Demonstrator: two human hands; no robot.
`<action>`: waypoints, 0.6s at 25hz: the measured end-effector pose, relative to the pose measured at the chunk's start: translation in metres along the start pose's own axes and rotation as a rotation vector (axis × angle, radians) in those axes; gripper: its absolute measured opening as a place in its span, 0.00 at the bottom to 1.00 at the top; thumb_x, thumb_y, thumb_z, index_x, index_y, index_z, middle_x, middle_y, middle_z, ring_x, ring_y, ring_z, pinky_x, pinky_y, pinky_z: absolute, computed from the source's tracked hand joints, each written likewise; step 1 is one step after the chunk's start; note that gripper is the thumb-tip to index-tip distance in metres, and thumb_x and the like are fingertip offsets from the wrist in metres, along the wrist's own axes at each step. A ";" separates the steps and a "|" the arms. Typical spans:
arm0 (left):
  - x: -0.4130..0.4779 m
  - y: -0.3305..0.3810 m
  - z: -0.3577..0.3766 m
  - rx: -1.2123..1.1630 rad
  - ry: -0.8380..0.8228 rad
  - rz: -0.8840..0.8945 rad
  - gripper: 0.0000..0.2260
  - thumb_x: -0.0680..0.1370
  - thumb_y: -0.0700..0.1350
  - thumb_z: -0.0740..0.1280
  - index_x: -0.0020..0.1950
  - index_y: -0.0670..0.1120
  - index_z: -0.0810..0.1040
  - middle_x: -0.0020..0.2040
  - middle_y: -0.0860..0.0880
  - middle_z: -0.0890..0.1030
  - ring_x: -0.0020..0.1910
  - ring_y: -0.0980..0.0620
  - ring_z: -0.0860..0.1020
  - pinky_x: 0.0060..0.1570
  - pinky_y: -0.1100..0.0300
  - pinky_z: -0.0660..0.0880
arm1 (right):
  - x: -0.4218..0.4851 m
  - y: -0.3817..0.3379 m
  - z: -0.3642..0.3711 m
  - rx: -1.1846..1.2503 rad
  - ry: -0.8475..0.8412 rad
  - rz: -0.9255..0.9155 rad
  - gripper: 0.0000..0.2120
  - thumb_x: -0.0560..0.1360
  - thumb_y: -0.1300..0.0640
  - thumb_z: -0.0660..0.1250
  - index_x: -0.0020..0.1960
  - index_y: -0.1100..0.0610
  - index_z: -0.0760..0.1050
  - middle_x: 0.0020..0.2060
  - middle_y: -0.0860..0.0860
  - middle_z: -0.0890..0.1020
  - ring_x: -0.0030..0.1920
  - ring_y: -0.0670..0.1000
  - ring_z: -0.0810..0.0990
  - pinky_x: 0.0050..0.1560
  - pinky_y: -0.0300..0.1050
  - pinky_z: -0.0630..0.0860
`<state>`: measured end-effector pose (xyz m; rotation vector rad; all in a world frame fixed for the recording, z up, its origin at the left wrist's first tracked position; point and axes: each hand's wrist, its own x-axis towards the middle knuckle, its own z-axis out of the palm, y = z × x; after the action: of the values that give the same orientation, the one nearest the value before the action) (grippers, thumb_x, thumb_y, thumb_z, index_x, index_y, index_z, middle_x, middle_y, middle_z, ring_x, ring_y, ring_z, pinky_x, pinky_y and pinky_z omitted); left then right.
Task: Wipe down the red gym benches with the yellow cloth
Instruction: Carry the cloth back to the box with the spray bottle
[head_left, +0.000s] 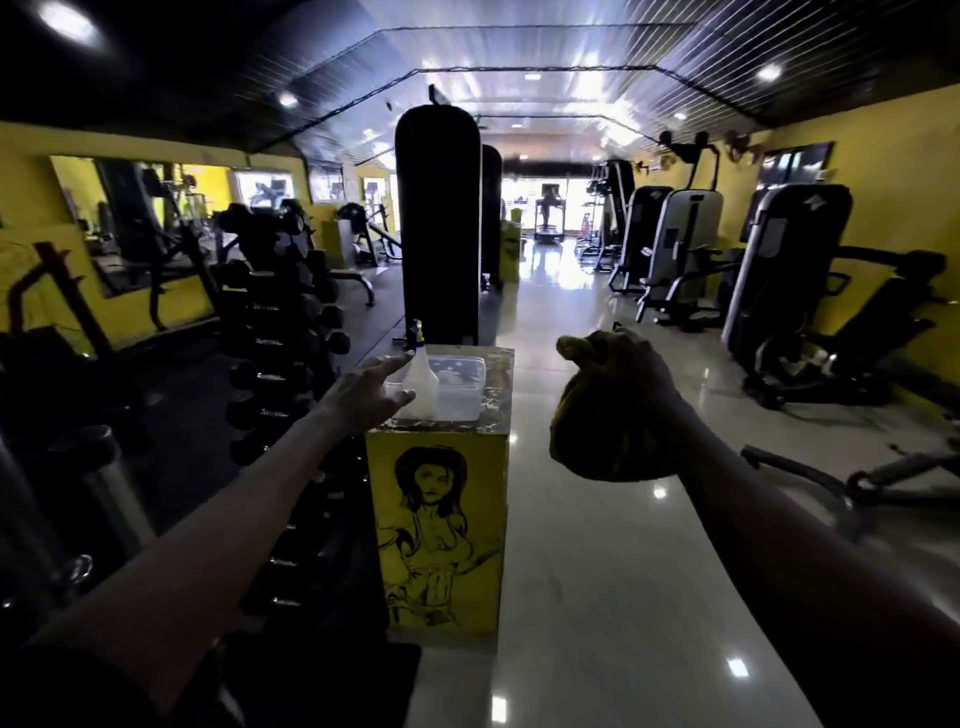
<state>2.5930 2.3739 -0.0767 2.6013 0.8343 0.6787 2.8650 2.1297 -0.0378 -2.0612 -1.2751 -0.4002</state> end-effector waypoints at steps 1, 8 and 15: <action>0.012 -0.003 0.004 -0.001 0.012 -0.028 0.30 0.79 0.54 0.69 0.80 0.54 0.64 0.76 0.44 0.68 0.73 0.43 0.69 0.71 0.47 0.68 | 0.014 0.004 0.010 0.025 -0.011 -0.001 0.21 0.79 0.38 0.64 0.44 0.56 0.79 0.39 0.52 0.74 0.41 0.54 0.75 0.41 0.45 0.66; 0.124 -0.036 0.035 -0.014 0.027 -0.068 0.29 0.79 0.51 0.70 0.79 0.56 0.65 0.76 0.46 0.68 0.74 0.45 0.68 0.72 0.47 0.66 | 0.137 0.042 0.098 0.058 -0.056 -0.108 0.19 0.79 0.38 0.65 0.42 0.53 0.77 0.38 0.50 0.75 0.41 0.53 0.78 0.34 0.41 0.64; 0.222 -0.073 0.083 0.018 0.020 -0.088 0.27 0.80 0.53 0.68 0.78 0.56 0.66 0.70 0.45 0.73 0.69 0.44 0.71 0.66 0.50 0.68 | 0.259 0.069 0.192 0.123 -0.082 -0.158 0.19 0.79 0.38 0.65 0.43 0.54 0.79 0.39 0.51 0.76 0.42 0.54 0.77 0.40 0.44 0.66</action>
<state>2.7619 2.5529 -0.1024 2.5599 0.9591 0.6769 3.0321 2.4129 -0.0562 -1.8979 -1.4807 -0.3027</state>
